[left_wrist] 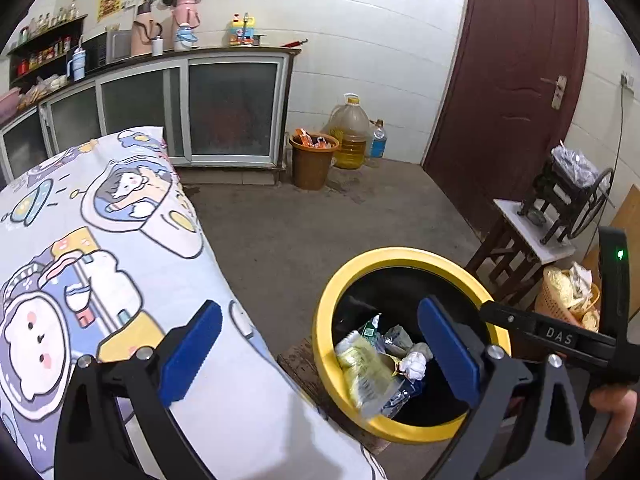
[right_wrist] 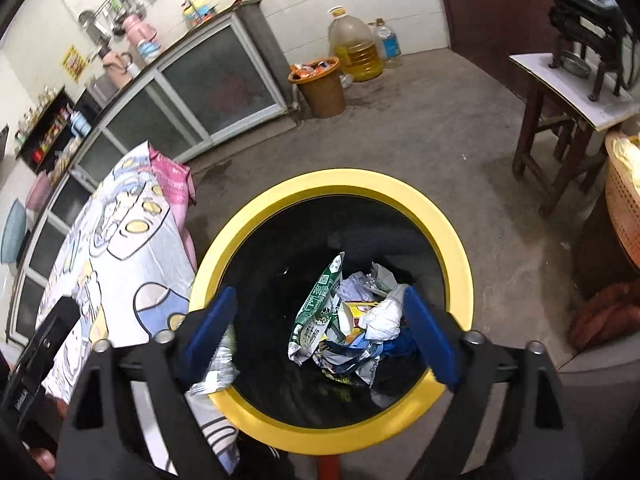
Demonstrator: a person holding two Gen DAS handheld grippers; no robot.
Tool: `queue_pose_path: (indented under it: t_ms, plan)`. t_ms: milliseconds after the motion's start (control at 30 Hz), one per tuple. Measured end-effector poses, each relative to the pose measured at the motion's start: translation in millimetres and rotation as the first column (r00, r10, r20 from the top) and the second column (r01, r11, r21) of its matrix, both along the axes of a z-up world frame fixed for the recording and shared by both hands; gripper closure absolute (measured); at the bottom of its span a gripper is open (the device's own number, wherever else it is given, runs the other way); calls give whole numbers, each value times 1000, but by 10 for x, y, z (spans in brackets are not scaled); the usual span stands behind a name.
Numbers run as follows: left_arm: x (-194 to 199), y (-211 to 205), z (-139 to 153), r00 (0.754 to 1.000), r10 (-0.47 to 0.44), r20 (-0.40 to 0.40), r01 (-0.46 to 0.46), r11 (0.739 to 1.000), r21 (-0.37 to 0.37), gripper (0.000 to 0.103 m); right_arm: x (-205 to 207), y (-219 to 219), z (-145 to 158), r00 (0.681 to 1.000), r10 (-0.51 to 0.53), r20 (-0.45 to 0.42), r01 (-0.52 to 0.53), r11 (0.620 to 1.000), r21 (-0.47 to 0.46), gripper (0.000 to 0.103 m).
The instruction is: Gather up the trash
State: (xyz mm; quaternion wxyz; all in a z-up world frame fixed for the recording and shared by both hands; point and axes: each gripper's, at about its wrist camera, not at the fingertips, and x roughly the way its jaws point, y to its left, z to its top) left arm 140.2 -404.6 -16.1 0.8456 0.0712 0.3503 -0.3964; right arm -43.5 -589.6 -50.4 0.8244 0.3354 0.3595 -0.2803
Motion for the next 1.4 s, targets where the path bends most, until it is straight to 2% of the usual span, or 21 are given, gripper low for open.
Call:
queue_pose_path:
  t_ms: [100,200,367,467,667,733,867,967,1100,1133,1167,1300,1400]
  plan:
    - [-18,151,101,1000,25,2,-25,999,-31,8,-45,43,54,999,-41,-3,41,999,-33,11]
    - [-56,347,227,998,50,37,-47,996,-76,8,-107,106,146,998,-62,31,64,996,-54,8]
    - [-124,651,377,994,84,76,-74,990,-123,8,-151,274,326,996,-86,16,87,978,-190,8]
    - [-212,818,446,983,114,144,-98,989,-109,8,-148,391,378,997,-77,6,76,965,-252,8]
    - [-434,1236,567,941,233,246,-223,973,-66,8,-178,688,477,996,-87,27,90,921,-379,8]
    - [-475,1363,590,933,252,258,-246,968,-56,8,-160,809,516,997,-75,30,81,910,-406,8]
    - [-550,1721,644,931,286,227,-270,958,-96,8,-190,1121,631,995,-13,102,59,888,-456,8]
    - [-640,2017,673,908,348,233,-329,937,-118,8,-205,1397,760,985,48,168,39,877,-478,8]
    - [-796,2411,759,862,424,278,-400,906,-140,8,-191,1758,879,970,125,210,-7,871,-491,8]
    - [-839,2493,774,846,443,296,-419,896,-145,8,-181,1871,907,964,153,217,-28,872,-489,8]
    - [-912,2616,788,818,475,324,-450,880,-154,8,-173,1949,924,960,173,220,-45,871,-488,8]
    - [-1091,2956,799,735,571,364,-544,818,-186,8,-160,2350,1004,939,253,235,-94,843,-530,8]
    - [-1150,3131,798,706,607,366,-584,791,-185,8,-168,2621,1055,921,303,245,-117,816,-567,8]
